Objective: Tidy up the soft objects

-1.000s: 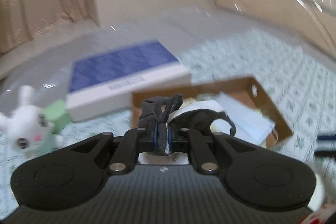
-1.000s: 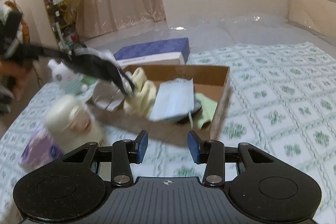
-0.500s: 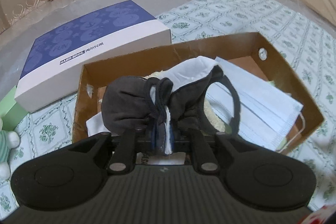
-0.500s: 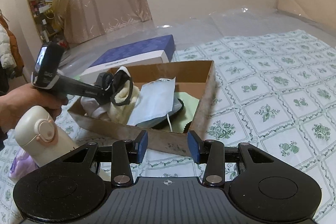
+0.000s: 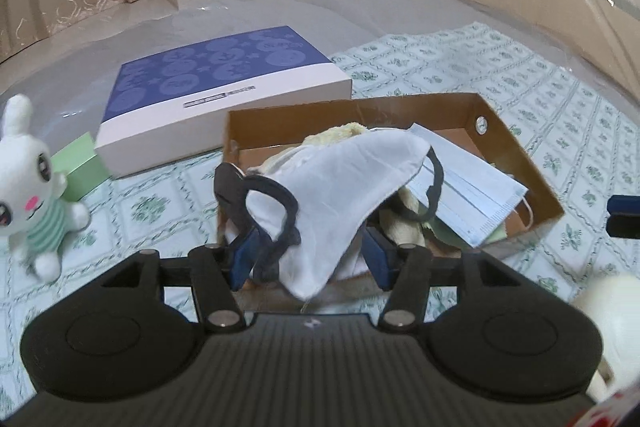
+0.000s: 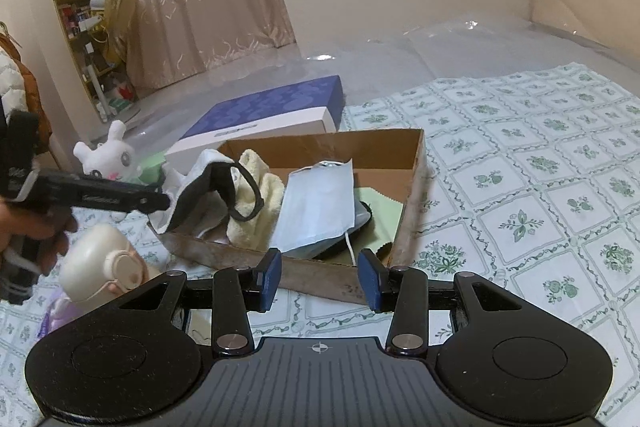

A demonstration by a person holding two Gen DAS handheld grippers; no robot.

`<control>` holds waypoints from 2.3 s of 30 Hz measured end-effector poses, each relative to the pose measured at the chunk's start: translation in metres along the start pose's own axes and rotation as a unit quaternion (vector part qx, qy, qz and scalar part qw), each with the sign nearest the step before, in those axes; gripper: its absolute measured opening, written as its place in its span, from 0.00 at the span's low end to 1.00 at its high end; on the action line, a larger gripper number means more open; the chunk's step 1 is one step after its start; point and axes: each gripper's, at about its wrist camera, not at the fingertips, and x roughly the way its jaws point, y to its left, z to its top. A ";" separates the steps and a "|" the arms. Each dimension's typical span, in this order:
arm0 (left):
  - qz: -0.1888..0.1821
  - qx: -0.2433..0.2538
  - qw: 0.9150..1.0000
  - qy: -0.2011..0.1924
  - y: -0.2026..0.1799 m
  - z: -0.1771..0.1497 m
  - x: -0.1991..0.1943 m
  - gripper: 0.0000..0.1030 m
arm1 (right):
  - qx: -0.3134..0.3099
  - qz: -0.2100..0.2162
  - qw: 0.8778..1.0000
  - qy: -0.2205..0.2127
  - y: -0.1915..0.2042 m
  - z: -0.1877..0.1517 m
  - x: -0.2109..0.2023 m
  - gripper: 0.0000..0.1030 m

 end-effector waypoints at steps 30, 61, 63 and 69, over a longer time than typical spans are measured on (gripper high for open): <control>0.089 -0.154 0.980 -0.092 -0.072 -0.184 -0.221 0.97 | -0.012 -0.020 1.000 0.013 0.054 -0.073 -0.127 0.76; 0.138 -0.206 0.967 -0.061 -0.155 -0.251 -0.294 0.99 | -0.045 -0.018 0.998 0.039 0.103 -0.147 -0.208 0.82; 0.137 -0.209 0.966 -0.060 -0.155 -0.254 -0.297 0.99 | -0.046 -0.018 0.998 0.039 0.104 -0.148 -0.209 0.82; 0.145 -0.204 0.966 -0.060 -0.162 -0.260 -0.303 0.99 | -0.055 -0.015 0.998 0.034 0.114 -0.151 -0.211 0.82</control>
